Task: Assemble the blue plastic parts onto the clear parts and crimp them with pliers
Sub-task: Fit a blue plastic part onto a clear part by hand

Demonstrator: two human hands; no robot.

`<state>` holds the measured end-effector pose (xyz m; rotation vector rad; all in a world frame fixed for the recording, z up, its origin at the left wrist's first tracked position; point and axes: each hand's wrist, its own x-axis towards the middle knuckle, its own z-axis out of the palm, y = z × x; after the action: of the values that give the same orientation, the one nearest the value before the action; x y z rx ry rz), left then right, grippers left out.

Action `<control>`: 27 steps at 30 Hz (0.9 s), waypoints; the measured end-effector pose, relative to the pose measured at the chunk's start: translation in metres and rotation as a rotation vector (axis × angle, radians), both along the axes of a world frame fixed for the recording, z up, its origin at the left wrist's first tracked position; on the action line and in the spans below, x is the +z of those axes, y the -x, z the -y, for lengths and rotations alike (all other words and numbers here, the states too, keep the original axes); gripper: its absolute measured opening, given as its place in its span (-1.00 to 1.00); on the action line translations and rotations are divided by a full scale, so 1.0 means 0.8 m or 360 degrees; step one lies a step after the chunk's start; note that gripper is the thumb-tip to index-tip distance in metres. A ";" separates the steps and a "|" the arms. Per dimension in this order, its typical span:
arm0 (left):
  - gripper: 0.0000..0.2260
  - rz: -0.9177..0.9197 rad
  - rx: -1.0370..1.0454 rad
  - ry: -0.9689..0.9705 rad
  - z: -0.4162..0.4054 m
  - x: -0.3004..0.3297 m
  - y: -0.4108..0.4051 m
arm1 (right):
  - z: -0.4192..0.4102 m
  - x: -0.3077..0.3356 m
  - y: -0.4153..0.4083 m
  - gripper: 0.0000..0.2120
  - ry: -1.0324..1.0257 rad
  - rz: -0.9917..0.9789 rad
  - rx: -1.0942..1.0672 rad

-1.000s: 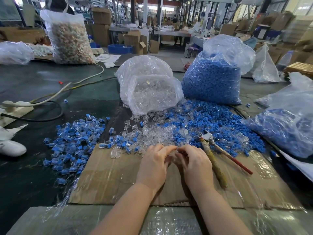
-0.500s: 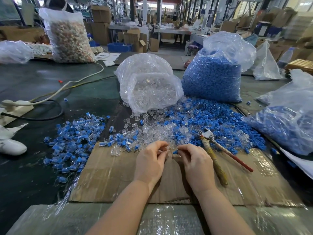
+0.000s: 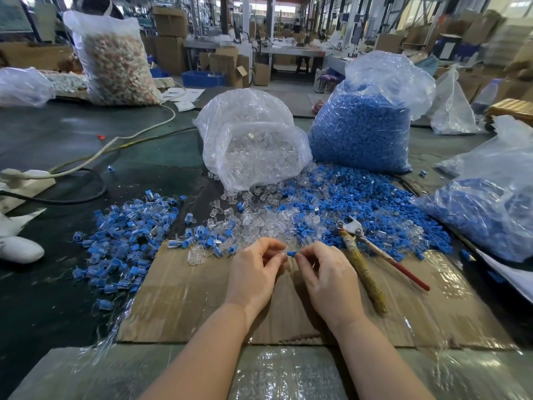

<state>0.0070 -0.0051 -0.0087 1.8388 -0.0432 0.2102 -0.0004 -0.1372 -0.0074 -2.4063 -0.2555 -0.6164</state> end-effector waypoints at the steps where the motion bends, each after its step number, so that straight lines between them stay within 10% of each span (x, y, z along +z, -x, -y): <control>1: -0.75 -0.0003 -0.0010 0.0004 0.000 0.000 0.000 | 0.000 0.000 0.000 -0.88 0.0004 -0.0001 -0.0007; 27: -0.81 0.0001 -0.0111 -0.0035 -0.003 0.000 0.001 | 0.003 0.007 0.004 -0.83 -0.0061 0.0079 0.0278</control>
<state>0.0064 -0.0025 -0.0086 1.8556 -0.1102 0.1618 -0.0036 -0.1398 -0.0015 -2.3037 -0.4652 -0.5957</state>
